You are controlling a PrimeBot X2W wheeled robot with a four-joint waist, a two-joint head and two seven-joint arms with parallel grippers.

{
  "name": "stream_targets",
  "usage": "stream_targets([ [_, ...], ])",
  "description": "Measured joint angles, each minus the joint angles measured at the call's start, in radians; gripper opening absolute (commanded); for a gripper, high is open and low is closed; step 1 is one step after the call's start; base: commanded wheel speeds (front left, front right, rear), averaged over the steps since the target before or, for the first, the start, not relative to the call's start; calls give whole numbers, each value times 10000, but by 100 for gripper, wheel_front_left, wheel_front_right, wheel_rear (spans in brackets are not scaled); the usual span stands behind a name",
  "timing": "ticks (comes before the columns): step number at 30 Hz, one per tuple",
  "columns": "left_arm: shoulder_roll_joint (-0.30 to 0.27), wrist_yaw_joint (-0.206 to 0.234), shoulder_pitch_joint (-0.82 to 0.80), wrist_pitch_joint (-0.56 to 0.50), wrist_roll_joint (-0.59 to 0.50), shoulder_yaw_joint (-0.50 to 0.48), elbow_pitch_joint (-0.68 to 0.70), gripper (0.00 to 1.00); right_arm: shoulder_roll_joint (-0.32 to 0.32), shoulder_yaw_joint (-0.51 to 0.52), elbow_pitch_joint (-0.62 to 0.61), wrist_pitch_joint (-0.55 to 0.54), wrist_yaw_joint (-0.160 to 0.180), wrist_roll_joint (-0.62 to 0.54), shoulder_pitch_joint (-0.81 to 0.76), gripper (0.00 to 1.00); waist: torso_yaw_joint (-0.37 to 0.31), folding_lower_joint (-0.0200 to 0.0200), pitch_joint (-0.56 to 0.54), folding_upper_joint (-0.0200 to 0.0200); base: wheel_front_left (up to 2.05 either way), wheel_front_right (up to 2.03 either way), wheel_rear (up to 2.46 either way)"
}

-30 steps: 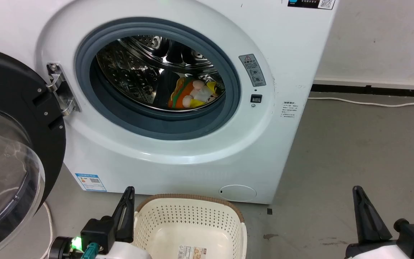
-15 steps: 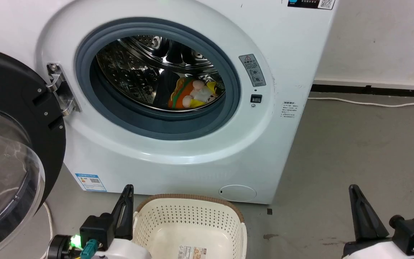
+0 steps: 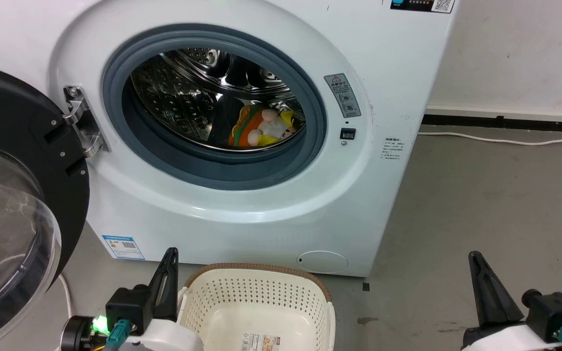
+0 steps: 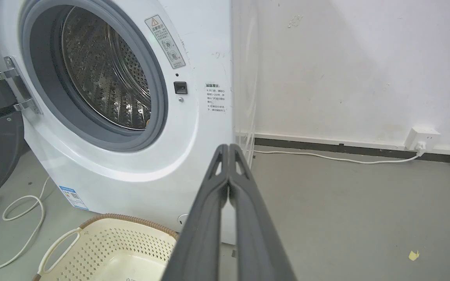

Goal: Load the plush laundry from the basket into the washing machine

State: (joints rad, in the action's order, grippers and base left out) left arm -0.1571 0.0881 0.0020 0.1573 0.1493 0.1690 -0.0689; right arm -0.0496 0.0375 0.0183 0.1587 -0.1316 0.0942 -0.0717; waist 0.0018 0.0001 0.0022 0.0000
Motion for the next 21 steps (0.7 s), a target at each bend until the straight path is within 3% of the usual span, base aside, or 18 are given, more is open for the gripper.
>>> stream_targets([
  [21, 332, -234, 0, -514, -477, -537, 196, 0, 0, -117, -38, -514, 0, -282, 203, 0, -6, 0, -7, 0, 0, 0, 0],
])
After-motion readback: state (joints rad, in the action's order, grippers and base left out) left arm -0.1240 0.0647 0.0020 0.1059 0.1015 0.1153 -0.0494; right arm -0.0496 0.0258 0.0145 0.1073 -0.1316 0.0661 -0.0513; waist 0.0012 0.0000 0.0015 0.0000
